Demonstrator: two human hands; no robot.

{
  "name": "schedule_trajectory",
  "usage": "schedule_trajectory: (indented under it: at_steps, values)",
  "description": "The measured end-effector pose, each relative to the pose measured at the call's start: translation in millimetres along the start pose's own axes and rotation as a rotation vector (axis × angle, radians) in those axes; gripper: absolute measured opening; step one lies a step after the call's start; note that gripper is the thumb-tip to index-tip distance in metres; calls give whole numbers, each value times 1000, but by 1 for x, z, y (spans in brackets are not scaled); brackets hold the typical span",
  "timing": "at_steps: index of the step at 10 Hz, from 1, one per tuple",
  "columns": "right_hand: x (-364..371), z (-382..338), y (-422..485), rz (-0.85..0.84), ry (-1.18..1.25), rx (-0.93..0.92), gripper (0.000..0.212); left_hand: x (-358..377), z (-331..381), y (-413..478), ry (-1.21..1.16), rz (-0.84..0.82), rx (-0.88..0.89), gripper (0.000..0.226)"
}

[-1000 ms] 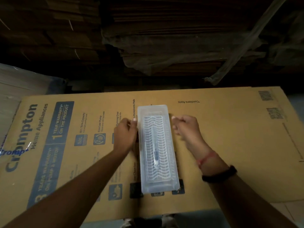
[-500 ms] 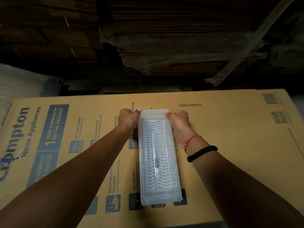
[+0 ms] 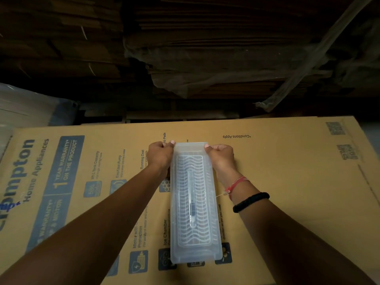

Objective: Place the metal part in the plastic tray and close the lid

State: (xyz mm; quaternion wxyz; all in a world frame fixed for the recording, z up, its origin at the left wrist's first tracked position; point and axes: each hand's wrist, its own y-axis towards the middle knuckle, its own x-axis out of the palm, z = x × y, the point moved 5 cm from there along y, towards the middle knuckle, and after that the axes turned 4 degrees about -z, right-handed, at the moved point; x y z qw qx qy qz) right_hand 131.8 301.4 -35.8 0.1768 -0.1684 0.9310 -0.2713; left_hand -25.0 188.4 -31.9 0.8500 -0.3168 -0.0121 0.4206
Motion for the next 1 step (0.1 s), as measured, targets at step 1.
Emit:
schedule_trajectory:
  at_steps: [1]
  values:
    - [-6,-12,-12,57,-326,-169,22,-7,9,-4,60,18,56,25]
